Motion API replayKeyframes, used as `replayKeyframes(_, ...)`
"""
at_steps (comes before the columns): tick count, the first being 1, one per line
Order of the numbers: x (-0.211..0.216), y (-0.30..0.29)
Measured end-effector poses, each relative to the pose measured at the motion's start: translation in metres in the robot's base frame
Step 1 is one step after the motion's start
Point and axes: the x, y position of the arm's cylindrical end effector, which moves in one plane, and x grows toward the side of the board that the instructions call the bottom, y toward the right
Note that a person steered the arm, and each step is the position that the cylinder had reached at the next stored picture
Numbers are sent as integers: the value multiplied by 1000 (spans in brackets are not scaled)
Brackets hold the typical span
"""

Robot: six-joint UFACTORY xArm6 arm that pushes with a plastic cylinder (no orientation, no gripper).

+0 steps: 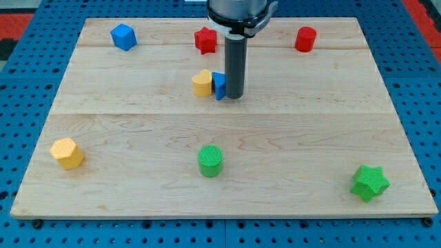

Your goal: Push the red circle top right to the blue triangle

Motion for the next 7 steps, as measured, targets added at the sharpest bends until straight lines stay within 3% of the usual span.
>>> replayKeyframes(1,-1,6)
replayKeyframes(2,-7,107)
replayKeyframes(3,-47,173)
replayKeyframes(4,-95,192)
replayKeyframes(6,-160,183)
replayKeyframes(7,-154,111)
